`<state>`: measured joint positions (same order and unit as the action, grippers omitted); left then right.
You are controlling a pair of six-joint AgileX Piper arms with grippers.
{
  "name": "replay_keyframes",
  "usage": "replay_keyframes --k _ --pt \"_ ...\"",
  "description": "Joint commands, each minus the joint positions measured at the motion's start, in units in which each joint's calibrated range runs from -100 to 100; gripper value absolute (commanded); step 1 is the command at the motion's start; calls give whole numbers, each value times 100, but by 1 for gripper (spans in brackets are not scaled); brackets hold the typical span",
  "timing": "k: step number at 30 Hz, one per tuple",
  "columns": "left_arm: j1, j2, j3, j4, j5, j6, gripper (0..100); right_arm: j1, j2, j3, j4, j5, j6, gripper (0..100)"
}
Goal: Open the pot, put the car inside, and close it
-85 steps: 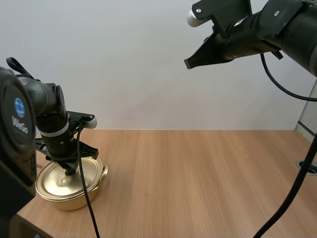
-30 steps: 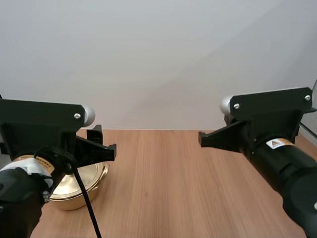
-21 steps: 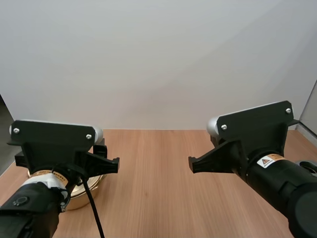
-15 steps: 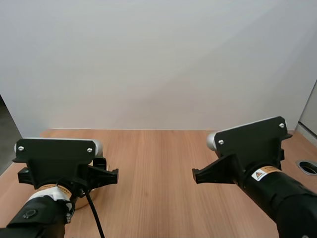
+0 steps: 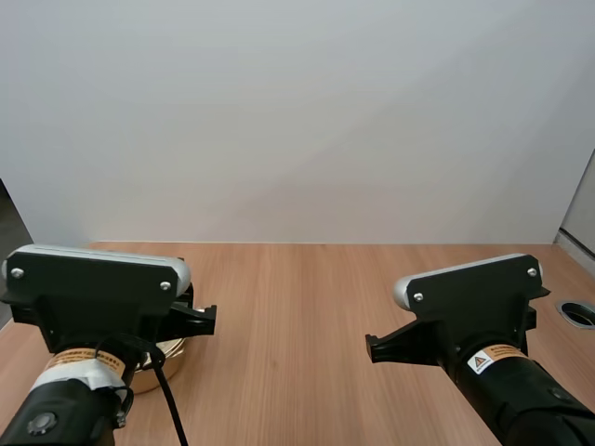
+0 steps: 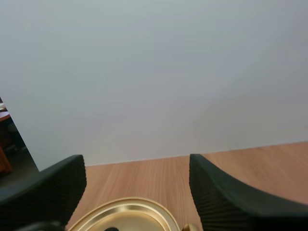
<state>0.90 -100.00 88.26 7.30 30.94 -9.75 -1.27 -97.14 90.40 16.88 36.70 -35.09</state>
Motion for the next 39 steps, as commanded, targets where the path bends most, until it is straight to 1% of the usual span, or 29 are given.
replay_keyframes --k 1,3,11,13,15,20,23,39 --pt "-6 0 1 -233 -749 -329 100 -4 -72 0 -5 87 87 0" --pt "-6 0 62 -233 -464 -329 100 -4 -114 0 -5 89 121 0" --pt "-6 0 1174 -233 -573 -290 100 -4 -286 0 -5 224 157 0" --pt "1 0 1174 -233 -627 -329 100 -4 -286 0 -15 224 157 0" --pt "1 0 1174 -297 -380 -329 100 -4 -286 0 -54 224 157 0" --pt "34 0 1174 -595 -92 -329 100 -38 -286 0 -89 312 157 0" --pt "66 0 1174 -592 -92 -329 100 -54 -286 0 -116 366 243 0" --pt "66 0 1174 -592 -232 -329 100 -54 -286 0 -306 366 268 0"
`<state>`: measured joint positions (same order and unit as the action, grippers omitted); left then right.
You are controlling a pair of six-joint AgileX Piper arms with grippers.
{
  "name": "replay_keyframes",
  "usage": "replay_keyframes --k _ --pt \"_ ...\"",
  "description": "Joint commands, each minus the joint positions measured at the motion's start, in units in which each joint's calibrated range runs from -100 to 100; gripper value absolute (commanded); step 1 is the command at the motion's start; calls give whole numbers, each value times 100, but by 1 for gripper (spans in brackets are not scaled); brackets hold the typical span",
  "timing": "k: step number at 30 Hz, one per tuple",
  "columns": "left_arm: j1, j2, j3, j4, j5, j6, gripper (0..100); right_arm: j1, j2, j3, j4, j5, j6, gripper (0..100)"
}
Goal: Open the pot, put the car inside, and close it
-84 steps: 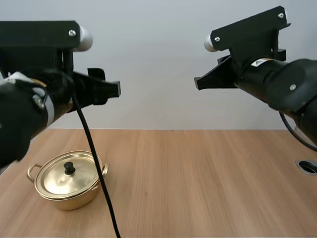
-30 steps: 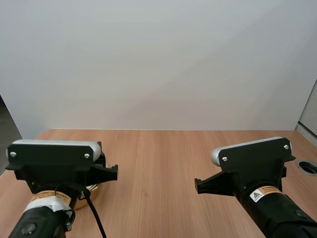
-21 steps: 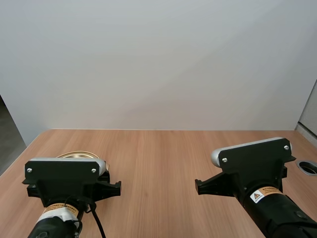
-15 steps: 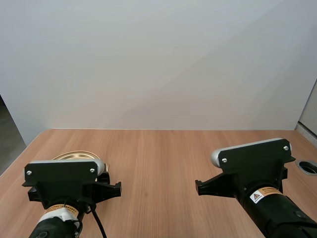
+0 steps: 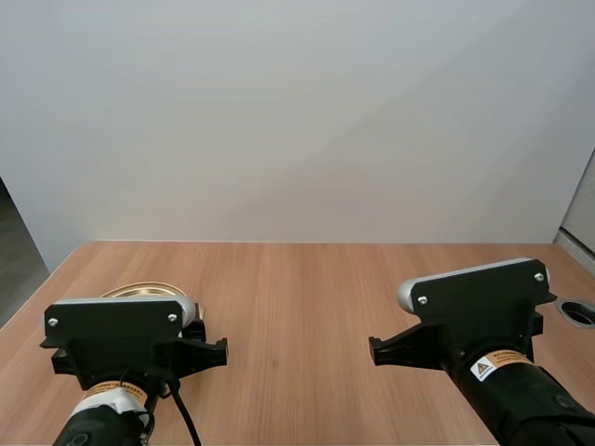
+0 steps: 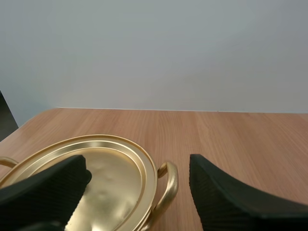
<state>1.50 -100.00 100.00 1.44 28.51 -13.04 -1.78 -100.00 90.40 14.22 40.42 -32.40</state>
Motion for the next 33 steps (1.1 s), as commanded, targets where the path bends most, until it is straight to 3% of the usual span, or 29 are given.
replay_keyframes --k 1,11,12,13,14,15,33 --pt "6 0 0 -5 12 0 100 -3 0 0 -43 -7 -1 0" --pt "6 0 0 -15 82 0 97 -3 0 0 -113 -7 -1 0" --pt "6 0 0 -15 82 0 86 -3 0 0 -113 -7 -1 0" --pt "6 0 0 -15 82 0 43 -3 0 0 -113 -7 -1 0" --pt "6 0 0 -18 82 0 19 -3 0 0 -113 -7 -1 0" --pt "6 0 0 -18 82 0 0 -3 0 0 -113 -7 -1 0" --pt "6 0 0 -6 82 42 0 -3 0 0 -125 -82 -1 0"
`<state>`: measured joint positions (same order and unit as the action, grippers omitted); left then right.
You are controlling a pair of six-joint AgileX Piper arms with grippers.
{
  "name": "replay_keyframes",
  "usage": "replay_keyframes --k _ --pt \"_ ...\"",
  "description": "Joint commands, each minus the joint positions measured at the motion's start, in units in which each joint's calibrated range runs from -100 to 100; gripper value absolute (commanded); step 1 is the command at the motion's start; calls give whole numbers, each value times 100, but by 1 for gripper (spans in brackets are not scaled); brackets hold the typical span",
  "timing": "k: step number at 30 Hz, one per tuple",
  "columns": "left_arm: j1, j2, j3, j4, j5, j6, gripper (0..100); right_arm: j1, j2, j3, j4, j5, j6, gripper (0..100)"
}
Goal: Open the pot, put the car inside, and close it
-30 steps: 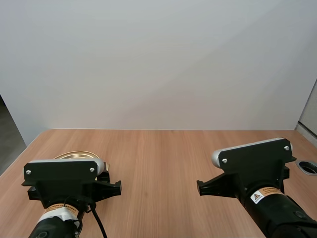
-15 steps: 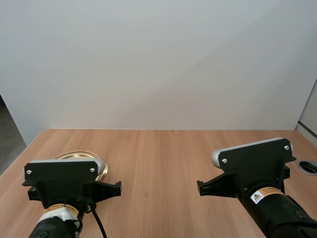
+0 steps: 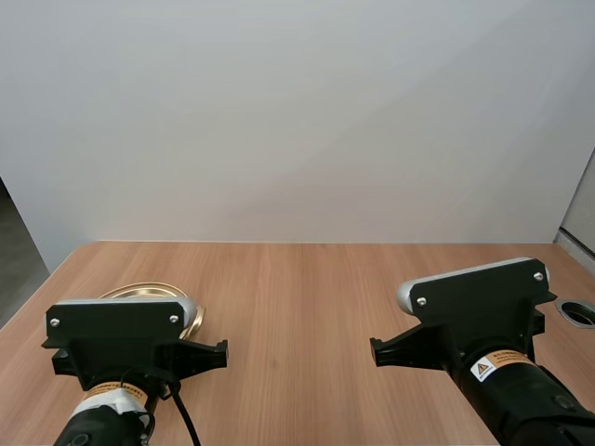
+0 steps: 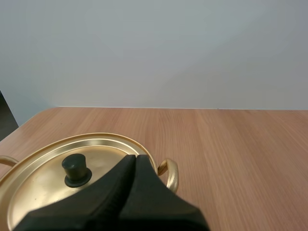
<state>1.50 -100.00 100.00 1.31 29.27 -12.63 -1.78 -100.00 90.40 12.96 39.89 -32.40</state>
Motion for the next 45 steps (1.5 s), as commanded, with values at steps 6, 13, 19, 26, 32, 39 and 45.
replay_keyframes --k 6,13,19,26,32,39,45 --pt "6 0 0 7 5 1 0 -3 0 125 -1132 -62 1487 0" --pt "6 0 0 7 5 1 0 -3 0 666 -1874 -366 2089 0" --pt "6 0 0 7 5 1 0 -3 0 960 -1832 -828 1936 0" --pt "6 0 0 7 5 1 0 -3 0 960 -1502 -873 1971 0" --pt "6 0 0 7 5 1 0 -3 0 960 -1491 -873 1971 0" --pt "6 0 0 7 5 1 0 -3 0 960 -1491 -873 1971 0" --pt "6 0 0 7 5 1 0 -3 0 960 -1491 -873 1971 0"
